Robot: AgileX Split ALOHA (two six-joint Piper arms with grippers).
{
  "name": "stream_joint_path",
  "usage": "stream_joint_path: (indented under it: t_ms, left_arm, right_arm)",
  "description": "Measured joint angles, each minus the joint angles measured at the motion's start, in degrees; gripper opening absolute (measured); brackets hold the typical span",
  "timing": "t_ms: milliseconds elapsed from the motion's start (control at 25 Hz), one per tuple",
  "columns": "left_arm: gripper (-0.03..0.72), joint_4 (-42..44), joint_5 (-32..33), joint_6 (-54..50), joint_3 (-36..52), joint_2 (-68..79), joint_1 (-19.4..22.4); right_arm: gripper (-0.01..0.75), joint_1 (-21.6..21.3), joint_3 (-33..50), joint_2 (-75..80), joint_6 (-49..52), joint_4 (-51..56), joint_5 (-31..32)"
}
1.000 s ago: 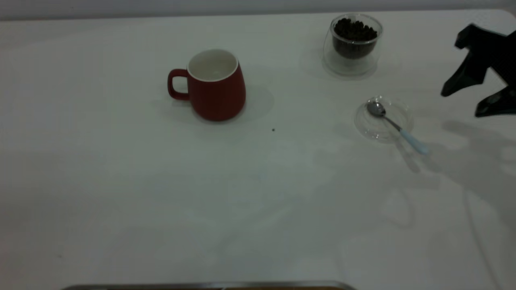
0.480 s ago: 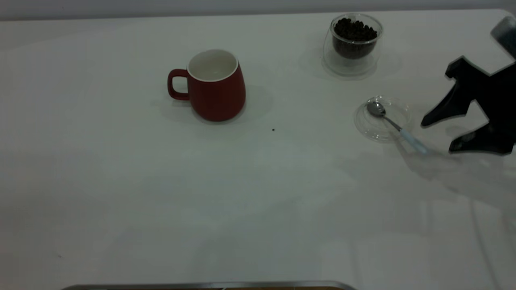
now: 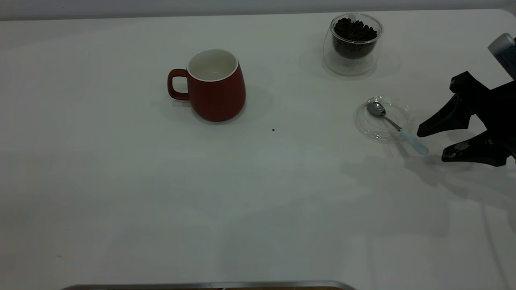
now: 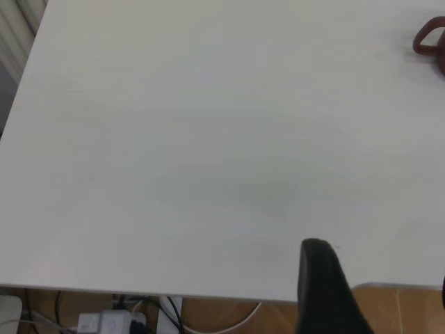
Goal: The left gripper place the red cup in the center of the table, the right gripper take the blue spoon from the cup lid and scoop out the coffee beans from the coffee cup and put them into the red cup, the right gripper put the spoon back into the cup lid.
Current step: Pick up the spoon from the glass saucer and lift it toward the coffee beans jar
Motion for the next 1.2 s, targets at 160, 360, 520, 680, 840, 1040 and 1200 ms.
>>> stream_joint_path:
  t_ms: [160, 360, 520, 680, 840, 1040, 1200]
  left_arm:
    - [0.466, 0.00, 0.00, 0.00, 0.00, 0.00, 0.00]
    - [0.466, 0.00, 0.00, 0.00, 0.00, 0.00, 0.00]
    - [0.466, 0.00, 0.00, 0.06, 0.00, 0.00, 0.00]
    - [0.466, 0.00, 0.00, 0.13, 0.00, 0.00, 0.00]
    - [0.466, 0.00, 0.00, 0.13, 0.00, 0.00, 0.00]
    - [0.466, 0.00, 0.00, 0.13, 0.00, 0.00, 0.00]
    - [0.466, 0.00, 0.00, 0.13, 0.00, 0.00, 0.00]
  right_arm:
    - [0.565, 0.00, 0.00, 0.00, -2.04, 0.00, 1.39]
    - [0.565, 0.00, -0.59, 1.38, -2.53, 0.00, 2.11]
    - [0.565, 0.00, -2.04, 5.03, -2.71, 0.00, 5.85]
    - [0.565, 0.00, -4.00, 7.20, -2.84, 0.05, 7.25]
    - [0.555, 0.00, -4.56, 8.30, -2.86, 0.15, 7.92]
    - [0.474, 0.00, -4.60, 8.30, -2.86, 0.15, 8.85]
    - [0.434, 0.00, -4.60, 8.30, -2.86, 0.15, 8.91]
